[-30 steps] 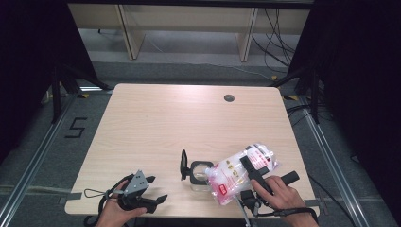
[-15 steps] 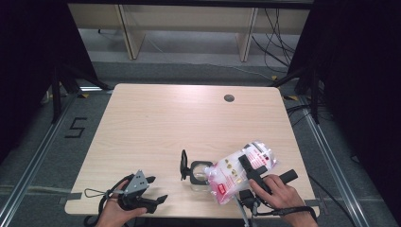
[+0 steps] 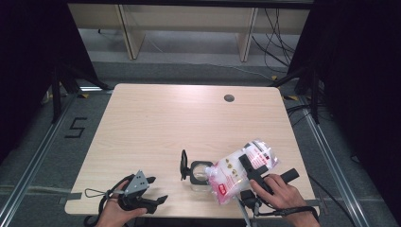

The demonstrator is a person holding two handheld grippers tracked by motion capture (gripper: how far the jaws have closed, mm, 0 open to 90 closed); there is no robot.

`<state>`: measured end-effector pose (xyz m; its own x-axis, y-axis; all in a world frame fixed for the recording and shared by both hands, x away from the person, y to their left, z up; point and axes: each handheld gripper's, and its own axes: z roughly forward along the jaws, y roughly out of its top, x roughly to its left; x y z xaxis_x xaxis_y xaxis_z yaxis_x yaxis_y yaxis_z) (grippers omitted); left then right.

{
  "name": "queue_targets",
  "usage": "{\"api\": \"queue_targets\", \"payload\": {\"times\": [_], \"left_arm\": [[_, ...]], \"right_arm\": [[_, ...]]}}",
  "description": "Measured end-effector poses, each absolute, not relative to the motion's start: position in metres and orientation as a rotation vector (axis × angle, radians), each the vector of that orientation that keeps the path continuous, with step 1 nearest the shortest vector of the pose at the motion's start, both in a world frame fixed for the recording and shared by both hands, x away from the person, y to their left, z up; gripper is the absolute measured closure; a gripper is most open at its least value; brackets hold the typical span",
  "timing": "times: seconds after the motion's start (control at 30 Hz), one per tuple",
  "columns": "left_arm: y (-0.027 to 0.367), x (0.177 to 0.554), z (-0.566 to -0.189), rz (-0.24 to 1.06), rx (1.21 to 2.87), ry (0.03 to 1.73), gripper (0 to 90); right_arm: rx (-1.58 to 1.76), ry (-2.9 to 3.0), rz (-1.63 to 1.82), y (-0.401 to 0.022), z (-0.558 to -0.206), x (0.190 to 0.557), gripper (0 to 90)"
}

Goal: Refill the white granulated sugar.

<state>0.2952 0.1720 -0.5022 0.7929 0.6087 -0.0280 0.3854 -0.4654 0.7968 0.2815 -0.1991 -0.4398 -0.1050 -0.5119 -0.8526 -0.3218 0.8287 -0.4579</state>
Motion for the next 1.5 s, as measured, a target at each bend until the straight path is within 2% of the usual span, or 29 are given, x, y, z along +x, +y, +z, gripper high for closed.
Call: {"api": "queue_targets", "payload": {"times": [1.5], "left_arm": [[0.1716, 0.2946, -0.5032, 0.325, 2.083, 0.753, 21.7]], "right_arm": [[-0.683, 1.688, -0.168, -0.1955, -0.4332, 0.2763, 53.5]]}}
